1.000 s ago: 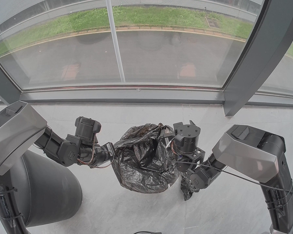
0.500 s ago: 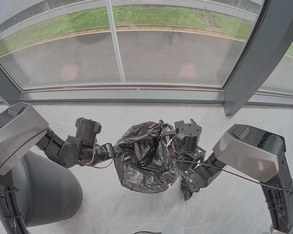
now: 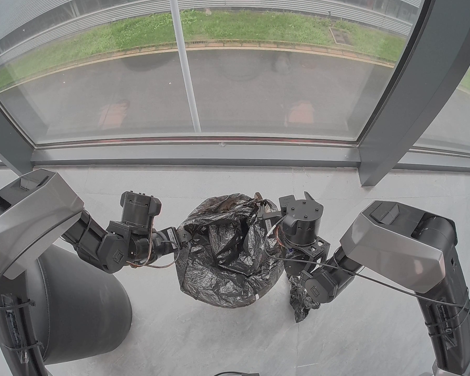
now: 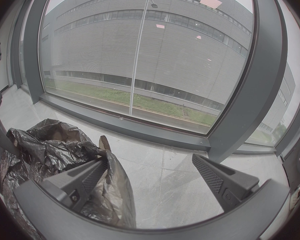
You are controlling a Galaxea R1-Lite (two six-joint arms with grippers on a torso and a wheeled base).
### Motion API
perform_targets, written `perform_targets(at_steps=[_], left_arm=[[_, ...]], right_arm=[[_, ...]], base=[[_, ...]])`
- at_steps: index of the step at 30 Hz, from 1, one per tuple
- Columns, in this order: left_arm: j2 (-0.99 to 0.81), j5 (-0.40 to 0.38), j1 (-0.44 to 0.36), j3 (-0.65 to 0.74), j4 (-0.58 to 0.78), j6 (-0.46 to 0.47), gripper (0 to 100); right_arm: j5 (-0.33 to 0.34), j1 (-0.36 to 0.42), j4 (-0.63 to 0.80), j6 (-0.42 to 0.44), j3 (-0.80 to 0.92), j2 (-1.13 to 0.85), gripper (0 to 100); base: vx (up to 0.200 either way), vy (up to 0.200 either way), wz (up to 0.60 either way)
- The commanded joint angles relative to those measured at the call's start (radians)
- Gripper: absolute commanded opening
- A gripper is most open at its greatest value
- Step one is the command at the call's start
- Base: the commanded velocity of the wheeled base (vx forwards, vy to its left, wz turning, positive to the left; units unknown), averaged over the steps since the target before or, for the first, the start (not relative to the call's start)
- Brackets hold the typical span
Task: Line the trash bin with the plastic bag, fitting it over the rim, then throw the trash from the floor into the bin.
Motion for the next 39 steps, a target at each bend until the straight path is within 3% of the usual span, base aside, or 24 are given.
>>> perform_targets(at_steps=[1,19,28,39], left_arm=[[-0.013,0.0,0.006,0.008,-0.002,-0.004,100],[-0.085,-0.012,-0.008,0.045,-0.004,-0.05,100],[-0.088,-0.055,-0.026,0.034,-0.002,-0.077,100],[-0.064,-0.055,-0.028,-0.003,-0.004,-0.096,100]], right_arm=[[0.002,0.0,-0.007,-0.001,0.0,0.003,100],[0.0,0.003,-0.022,-0.003,0.007,0.0,100],[0.0,0.003,-0.022,-0.001,0.007,0.0,100],[0.002,0.003,-0.022,-0.001,0.005,0.002,100]], base=[[0.0,0.0,0.0],[0.0,0.0,0.0],[0.0,0.0,0.0],[0.0,0.0,0.0]])
